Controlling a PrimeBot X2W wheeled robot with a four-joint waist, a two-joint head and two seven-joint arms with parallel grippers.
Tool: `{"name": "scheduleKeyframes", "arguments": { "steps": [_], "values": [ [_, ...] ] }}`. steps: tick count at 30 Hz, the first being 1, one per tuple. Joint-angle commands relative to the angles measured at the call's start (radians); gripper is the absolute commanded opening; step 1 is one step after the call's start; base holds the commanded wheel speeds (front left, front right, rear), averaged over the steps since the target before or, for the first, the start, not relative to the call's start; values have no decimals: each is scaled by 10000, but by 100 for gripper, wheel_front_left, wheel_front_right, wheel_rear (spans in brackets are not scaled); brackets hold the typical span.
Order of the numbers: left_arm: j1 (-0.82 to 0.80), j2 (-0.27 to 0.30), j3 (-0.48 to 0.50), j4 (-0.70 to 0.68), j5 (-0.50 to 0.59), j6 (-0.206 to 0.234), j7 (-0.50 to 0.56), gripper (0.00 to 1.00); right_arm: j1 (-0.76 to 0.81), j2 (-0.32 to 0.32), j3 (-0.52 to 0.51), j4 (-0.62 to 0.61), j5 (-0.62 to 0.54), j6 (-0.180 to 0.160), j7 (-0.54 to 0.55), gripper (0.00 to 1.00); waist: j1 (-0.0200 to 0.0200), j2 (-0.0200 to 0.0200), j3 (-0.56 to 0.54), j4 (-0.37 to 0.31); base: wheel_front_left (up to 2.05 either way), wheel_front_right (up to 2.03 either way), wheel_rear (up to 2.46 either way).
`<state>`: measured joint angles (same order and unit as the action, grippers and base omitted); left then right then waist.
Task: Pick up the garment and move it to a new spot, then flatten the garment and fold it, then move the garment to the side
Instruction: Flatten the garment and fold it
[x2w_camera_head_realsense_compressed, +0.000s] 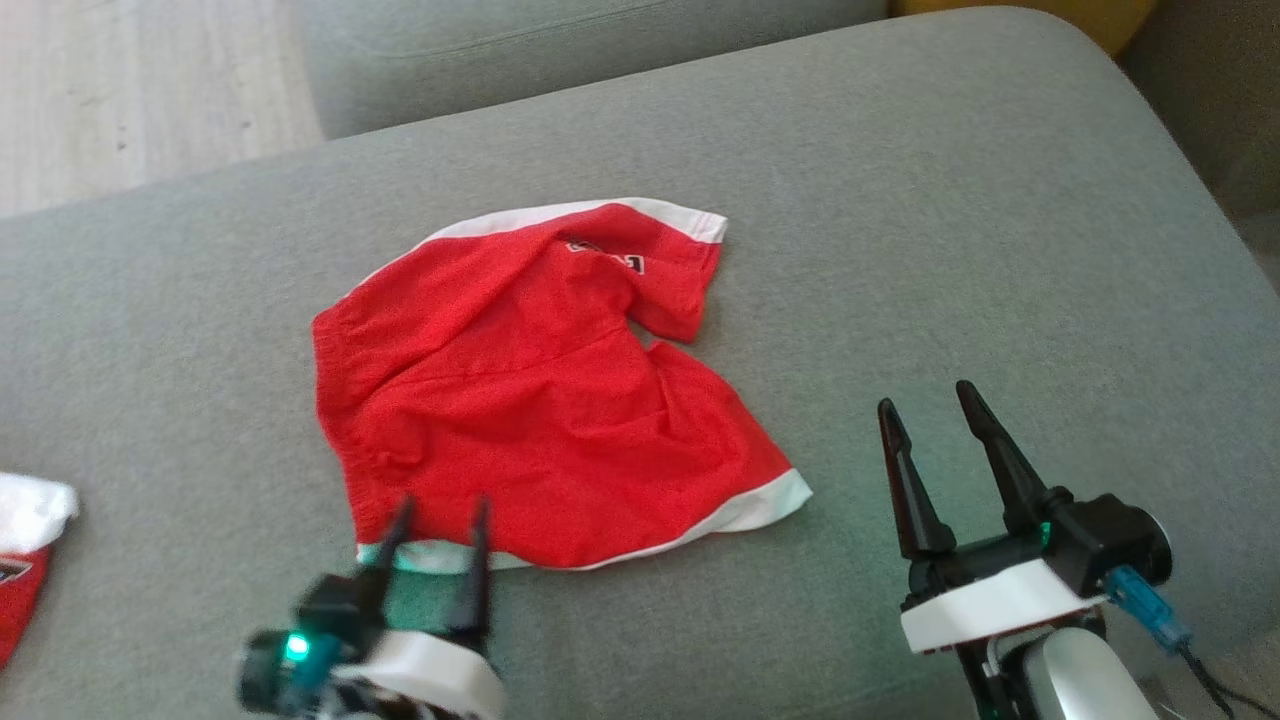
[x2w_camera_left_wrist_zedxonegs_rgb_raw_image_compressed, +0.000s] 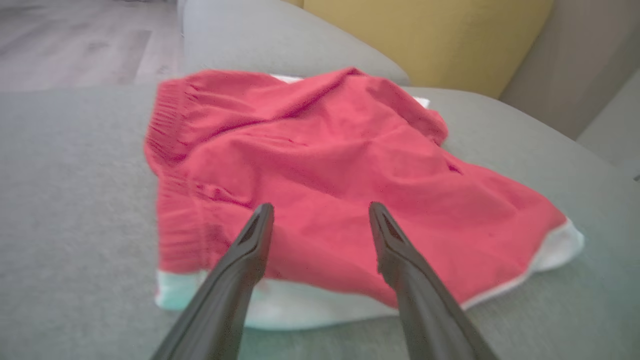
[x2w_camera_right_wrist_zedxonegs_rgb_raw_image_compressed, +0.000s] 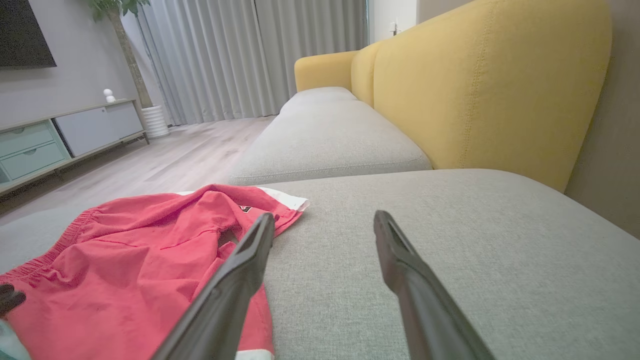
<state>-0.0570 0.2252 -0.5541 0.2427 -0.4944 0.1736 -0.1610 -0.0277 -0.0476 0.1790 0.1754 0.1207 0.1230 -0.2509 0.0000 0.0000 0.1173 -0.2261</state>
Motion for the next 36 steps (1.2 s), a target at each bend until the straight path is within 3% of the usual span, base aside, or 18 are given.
{"name": "scheduleKeyframes", "arguments": {
  "steps": [1, 3, 9, 18, 19, 21, 26, 36],
  "values": [
    [-495, 147, 594, -271, -61, 195, -150, 100, -190, -26, 218, -264, -13, 77, -109, 100, 0, 0, 15, -108, 0, 0, 0],
    [-294, 423, 1140, -246, -306, 572, -96, 100, -115, -26, 198, -218, -2, 77, -109, 100, 0, 0, 44, -275, 0, 0, 0],
    [402, 749, 1918, -721, -915, 934, -46, 100, -70, -26, 204, -207, 47, 77, -109, 100, 0, 0, 88, -506, 0, 0, 0],
    [505, 524, 1821, -444, -1504, 310, -44, 100, -130, -26, 225, -240, 103, 77, -109, 100, 0, 0, 270, -454, 0, 0, 0],
    [415, 478, 1789, -341, -1514, 257, -64, 74, -150, -26, 224, -243, 104, 77, -109, 100, 0, 0, 285, -441, 0, 0, 0],
    [273, 424, 1716, -150, -1551, 106, -72, 0, -179, -26, 213, -257, 104, 77, -109, 100, 0, 0, 310, -417, 0, 0, 0],
    [127, 422, 1624, 190, -1592, -118, -92, 0, -152, -26, 145, -264, 87, 77, -109, 100, 0, 0, 315, -307, 0, 0, 0],
    [965, 646, 1926, 54, -1725, 375, -212, 0, 6, -26, 9, -256, 49, 77, -109, 100, 0, 0, 157, 153, 0, 0, 0]
  ]
}}
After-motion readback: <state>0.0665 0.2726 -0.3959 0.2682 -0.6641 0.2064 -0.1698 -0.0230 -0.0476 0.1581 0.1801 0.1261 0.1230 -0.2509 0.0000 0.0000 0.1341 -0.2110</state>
